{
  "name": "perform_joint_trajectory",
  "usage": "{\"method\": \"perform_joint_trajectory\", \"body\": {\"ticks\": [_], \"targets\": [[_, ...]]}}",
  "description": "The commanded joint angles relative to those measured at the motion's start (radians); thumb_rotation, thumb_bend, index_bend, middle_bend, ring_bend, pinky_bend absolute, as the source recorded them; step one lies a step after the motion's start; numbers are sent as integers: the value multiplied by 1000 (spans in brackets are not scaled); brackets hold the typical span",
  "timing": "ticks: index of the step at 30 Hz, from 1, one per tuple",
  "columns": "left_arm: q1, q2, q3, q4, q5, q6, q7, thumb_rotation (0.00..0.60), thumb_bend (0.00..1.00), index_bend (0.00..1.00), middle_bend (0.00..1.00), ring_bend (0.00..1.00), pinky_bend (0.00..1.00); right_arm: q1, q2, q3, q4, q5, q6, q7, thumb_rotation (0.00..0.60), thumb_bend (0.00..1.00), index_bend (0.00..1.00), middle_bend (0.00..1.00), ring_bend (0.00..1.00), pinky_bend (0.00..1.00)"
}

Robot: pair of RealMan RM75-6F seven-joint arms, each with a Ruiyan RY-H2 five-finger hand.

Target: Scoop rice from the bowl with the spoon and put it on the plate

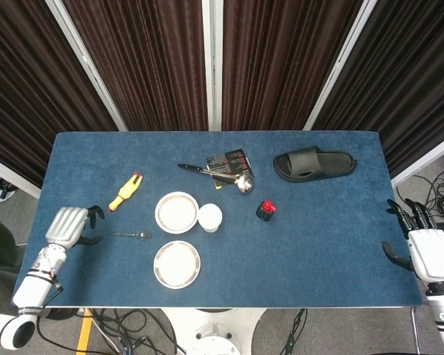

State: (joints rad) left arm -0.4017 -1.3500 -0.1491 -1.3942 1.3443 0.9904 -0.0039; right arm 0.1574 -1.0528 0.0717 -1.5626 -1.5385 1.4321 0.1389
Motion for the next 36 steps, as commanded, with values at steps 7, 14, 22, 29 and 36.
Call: {"method": "perform_joint_trajectory", "body": {"ticks": [7, 14, 22, 29, 36], "targets": [[-88, -160, 8, 153, -122, -140, 24, 600, 266, 563, 830, 817, 1000, 5, -7, -3, 7, 11, -21, 7, 600, 267, 65, 231, 0, 67], [-92, -188, 19, 160, -180, -153, 73, 600, 312, 566, 857, 839, 1000, 7, -4, -2, 5, 13, -23, 5, 600, 268, 65, 231, 0, 67], [-92, -201, 27, 164, -211, -154, 80, 600, 369, 569, 868, 849, 1000, 9, -7, -5, 6, 15, -31, 6, 600, 268, 65, 230, 0, 67], [-98, -206, 29, 165, -231, -159, 93, 600, 386, 567, 876, 856, 1000, 8, -9, -7, 12, 18, -34, 12, 600, 268, 65, 231, 0, 67], [-107, -213, 29, 174, -253, -165, 107, 600, 415, 566, 879, 857, 1000, 7, -10, -8, 18, 21, -36, 19, 600, 268, 65, 231, 0, 67]]}}
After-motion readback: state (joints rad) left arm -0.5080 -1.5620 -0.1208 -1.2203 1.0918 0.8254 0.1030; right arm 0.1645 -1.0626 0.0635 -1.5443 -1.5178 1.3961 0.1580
